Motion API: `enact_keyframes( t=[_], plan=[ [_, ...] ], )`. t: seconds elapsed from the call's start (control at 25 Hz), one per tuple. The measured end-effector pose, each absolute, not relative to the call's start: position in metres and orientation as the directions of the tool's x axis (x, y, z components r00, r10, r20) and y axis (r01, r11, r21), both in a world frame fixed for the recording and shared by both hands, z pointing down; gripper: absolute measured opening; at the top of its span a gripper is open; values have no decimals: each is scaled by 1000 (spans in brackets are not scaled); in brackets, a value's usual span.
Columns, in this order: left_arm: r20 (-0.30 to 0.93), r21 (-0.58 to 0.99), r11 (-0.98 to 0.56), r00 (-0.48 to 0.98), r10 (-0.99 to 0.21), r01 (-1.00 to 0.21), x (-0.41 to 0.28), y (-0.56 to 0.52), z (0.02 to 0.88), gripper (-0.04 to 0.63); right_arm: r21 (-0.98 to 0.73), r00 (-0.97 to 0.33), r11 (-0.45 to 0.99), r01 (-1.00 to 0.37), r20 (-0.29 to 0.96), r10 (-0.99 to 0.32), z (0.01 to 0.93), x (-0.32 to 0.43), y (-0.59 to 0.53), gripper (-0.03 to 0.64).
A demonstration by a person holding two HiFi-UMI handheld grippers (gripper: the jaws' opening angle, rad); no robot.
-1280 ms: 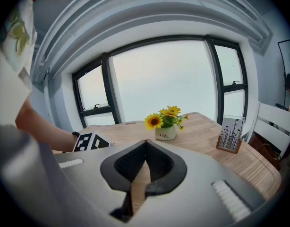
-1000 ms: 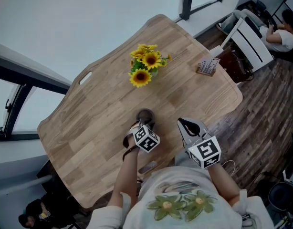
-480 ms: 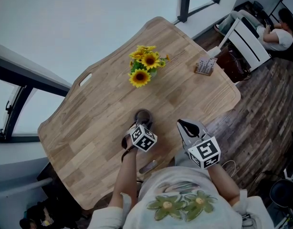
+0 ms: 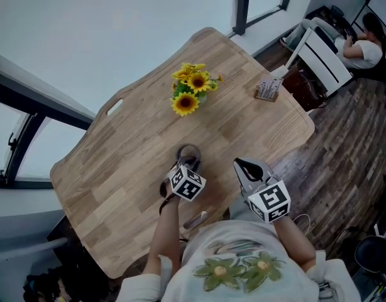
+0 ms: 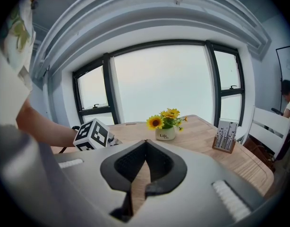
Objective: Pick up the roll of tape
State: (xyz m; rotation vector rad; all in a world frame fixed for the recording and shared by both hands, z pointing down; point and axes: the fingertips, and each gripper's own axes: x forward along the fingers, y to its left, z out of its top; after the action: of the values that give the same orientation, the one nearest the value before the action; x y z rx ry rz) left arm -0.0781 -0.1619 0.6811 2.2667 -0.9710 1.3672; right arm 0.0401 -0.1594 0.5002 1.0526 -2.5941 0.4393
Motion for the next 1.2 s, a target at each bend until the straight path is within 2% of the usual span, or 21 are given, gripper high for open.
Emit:
enact_keyframes(
  t=[0.6, 1.2],
  plan=[
    [788, -55, -681, 387, -479, -730, -75, -159, 635, 64, -136, -674, 680, -721, 364, -642, 487, 37, -145, -2],
    [648, 2, -641, 489, -584, -767, -71, -155, 574, 64, -114, -672, 682, -723, 349, -654, 477, 31, -130, -2]
  ],
)
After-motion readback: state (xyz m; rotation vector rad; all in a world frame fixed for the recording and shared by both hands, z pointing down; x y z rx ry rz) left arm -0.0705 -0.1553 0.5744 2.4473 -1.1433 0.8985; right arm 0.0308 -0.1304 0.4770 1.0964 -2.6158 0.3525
